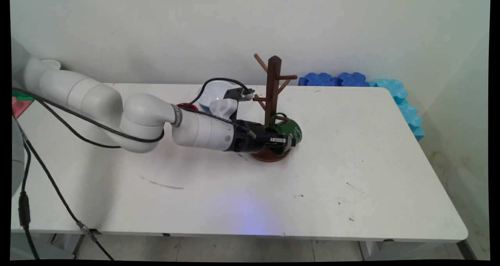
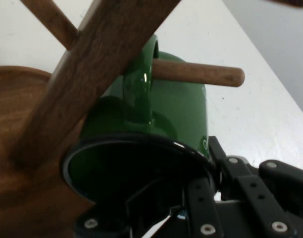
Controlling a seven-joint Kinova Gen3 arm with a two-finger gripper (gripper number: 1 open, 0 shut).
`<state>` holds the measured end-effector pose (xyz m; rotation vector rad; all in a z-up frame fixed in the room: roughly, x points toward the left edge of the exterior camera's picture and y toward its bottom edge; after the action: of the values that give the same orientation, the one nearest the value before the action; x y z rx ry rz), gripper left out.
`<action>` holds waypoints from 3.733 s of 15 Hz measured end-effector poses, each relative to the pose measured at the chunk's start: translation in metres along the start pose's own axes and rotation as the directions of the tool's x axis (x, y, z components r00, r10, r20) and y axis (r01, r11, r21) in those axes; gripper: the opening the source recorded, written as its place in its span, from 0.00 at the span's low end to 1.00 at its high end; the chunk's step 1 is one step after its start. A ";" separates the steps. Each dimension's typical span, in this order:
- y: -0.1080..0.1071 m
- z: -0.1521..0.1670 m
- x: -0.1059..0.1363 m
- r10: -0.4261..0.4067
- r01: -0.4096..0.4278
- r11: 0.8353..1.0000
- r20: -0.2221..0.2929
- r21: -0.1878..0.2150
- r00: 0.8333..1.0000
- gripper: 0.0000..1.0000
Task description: Place the picked object on the table
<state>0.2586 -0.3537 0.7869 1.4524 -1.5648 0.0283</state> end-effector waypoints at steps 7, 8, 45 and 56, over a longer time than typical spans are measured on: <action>0.002 0.000 0.002 0.009 -0.009 1.000 0.000 -0.006 1.000 0.00; 0.003 0.000 0.002 0.015 -0.015 1.000 0.000 -0.007 1.000 0.00; 0.033 -0.009 0.007 0.251 -0.249 0.968 0.040 -0.043 0.967 0.00; 0.044 -0.026 0.001 0.372 -0.365 0.926 0.078 -0.091 0.925 0.00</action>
<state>0.2402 -0.3268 0.8258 1.0963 -1.8800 0.1231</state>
